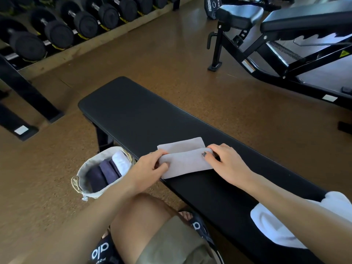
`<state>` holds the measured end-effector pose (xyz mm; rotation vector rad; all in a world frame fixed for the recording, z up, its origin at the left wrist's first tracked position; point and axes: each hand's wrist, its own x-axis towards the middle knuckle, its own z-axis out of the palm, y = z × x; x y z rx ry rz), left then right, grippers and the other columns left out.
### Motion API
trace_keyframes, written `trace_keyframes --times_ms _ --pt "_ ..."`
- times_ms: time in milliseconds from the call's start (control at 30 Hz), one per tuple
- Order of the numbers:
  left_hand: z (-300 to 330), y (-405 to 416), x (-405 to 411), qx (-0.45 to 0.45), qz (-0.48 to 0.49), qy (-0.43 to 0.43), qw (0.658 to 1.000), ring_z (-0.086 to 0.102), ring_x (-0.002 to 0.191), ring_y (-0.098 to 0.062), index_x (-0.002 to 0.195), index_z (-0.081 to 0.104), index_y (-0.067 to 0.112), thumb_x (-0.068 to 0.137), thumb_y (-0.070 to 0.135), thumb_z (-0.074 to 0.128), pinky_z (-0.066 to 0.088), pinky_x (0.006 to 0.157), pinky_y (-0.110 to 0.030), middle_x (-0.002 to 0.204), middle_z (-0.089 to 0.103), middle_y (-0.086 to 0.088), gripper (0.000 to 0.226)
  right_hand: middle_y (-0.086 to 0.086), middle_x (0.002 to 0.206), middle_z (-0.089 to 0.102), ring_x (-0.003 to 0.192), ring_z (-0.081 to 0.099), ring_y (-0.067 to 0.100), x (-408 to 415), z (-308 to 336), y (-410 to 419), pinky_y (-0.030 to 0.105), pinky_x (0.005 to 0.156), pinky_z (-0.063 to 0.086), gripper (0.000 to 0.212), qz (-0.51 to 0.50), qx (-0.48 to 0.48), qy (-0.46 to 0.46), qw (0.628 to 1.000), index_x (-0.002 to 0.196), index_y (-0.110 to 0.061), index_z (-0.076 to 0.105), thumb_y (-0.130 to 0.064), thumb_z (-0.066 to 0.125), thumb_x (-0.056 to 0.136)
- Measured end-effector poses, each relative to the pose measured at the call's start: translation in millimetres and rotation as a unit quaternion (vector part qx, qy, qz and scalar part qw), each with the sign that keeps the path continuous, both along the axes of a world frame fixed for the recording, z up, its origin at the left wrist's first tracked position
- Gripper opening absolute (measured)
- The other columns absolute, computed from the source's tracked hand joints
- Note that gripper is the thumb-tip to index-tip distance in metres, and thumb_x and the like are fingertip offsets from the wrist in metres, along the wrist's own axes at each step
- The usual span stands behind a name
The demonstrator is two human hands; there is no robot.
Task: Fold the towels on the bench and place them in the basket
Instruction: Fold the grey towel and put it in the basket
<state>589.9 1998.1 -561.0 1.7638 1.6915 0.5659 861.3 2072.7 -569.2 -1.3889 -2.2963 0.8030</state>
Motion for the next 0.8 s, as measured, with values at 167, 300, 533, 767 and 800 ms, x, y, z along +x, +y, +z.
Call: trace_keyframes --times_ms 167,300,533,767,800 --pt "-2.1 1.6 6.4 0.021 0.048 -0.005 0.999 0.051 0.089 -0.003 0.106 0.057 0.032 0.098 0.019 0.055 0.035 0.073 -0.016 0.088 0.057 0.013 0.015 0.000 0.075 0.054 0.078 0.050 0.013 -12.6 -5.8 0.3 0.030 0.064 0.035 0.036 -0.059 -0.020 -0.006 0.998 0.077 -0.015 0.052 -0.041 0.049 0.102" --pt "-3.2 1.8 14.8 0.021 0.079 -0.005 0.997 0.050 0.085 -0.004 0.112 0.053 0.034 0.099 0.025 0.053 0.037 0.070 -0.023 0.085 0.055 0.006 0.016 -0.005 0.088 0.049 0.082 0.050 0.014 -18.0 -7.8 5.5 0.031 0.071 0.042 0.030 -0.080 -0.011 -0.017 0.997 0.079 -0.018 0.054 -0.040 0.055 0.099" --pt "-5.7 -2.3 15.0 0.121 0.091 0.140 0.979 0.053 0.086 -0.022 0.119 0.050 0.027 0.091 0.022 0.061 0.052 0.075 -0.040 0.108 0.048 0.000 0.030 -0.004 0.103 0.051 0.085 0.053 0.016 -21.7 1.2 7.4 0.034 0.078 0.049 0.013 -0.009 0.137 0.018 0.990 0.103 -0.020 0.055 -0.017 0.065 0.095" --pt "-4.4 3.0 22.6 0.278 -0.176 0.323 0.887 0.059 0.100 -0.028 0.109 0.060 0.010 0.088 0.011 0.055 0.055 0.084 -0.041 0.116 0.060 -0.008 0.022 -0.001 0.110 0.063 0.103 0.060 0.020 -11.8 2.0 10.8 0.040 0.096 0.047 0.024 0.179 0.271 -0.053 0.944 0.108 -0.013 0.068 -0.030 0.056 0.097" --pt "-4.4 2.1 22.7 0.266 -0.174 0.313 0.895 0.059 0.099 -0.029 0.111 0.060 0.008 0.090 0.019 0.051 0.054 0.084 -0.042 0.115 0.061 -0.009 0.025 -0.001 0.113 0.063 0.108 0.059 0.020 -9.0 4.0 12.1 0.038 0.101 0.046 0.032 0.195 0.258 -0.073 0.944 0.112 -0.013 0.067 -0.038 0.060 0.094"
